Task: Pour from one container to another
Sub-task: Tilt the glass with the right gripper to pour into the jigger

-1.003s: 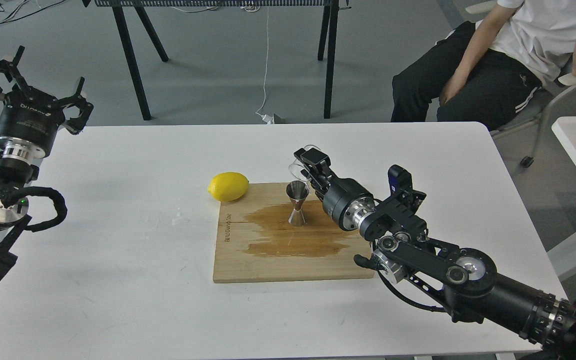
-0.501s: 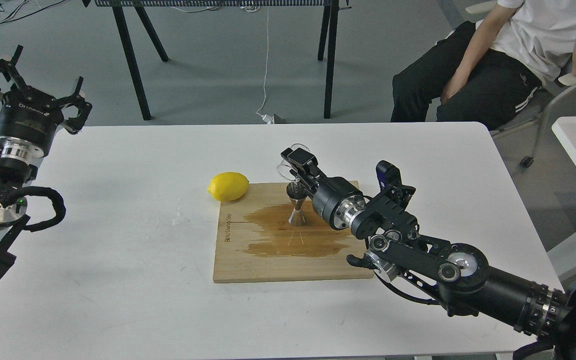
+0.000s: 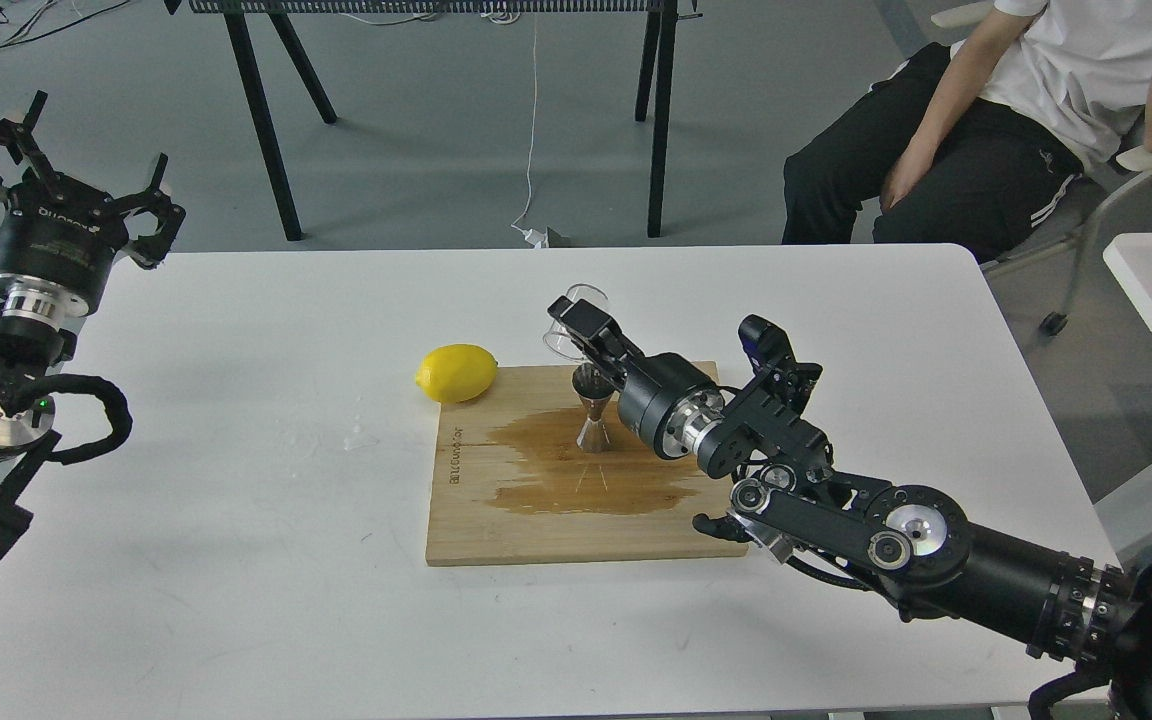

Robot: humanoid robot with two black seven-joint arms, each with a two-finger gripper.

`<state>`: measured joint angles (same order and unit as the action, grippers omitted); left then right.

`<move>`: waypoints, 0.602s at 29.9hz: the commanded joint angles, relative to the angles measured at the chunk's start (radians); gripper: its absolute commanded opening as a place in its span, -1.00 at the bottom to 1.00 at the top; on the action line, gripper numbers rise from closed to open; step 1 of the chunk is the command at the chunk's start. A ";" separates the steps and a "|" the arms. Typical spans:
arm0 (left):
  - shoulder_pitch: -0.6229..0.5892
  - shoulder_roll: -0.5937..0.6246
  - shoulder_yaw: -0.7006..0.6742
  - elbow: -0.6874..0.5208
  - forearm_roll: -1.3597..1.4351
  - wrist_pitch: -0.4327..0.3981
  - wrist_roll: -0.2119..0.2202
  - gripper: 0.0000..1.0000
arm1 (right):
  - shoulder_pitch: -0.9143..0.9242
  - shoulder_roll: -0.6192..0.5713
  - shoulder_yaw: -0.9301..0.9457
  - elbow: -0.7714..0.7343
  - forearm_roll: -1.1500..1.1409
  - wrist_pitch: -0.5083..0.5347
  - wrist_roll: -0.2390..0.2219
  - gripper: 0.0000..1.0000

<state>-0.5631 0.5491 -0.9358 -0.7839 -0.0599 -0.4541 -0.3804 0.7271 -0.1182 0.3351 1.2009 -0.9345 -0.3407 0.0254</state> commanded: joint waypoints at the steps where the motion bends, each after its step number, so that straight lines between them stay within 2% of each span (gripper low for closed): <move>1: 0.000 0.000 0.000 0.000 0.000 0.000 0.000 1.00 | 0.008 -0.003 -0.001 -0.006 -0.046 0.000 0.001 -0.28; 18: 0.006 0.000 0.000 0.000 0.000 0.000 0.000 1.00 | 0.011 -0.043 -0.053 -0.004 -0.142 0.000 0.021 -0.28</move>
<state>-0.5609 0.5492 -0.9358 -0.7843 -0.0599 -0.4541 -0.3805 0.7384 -0.1519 0.2840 1.1967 -1.0568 -0.3404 0.0439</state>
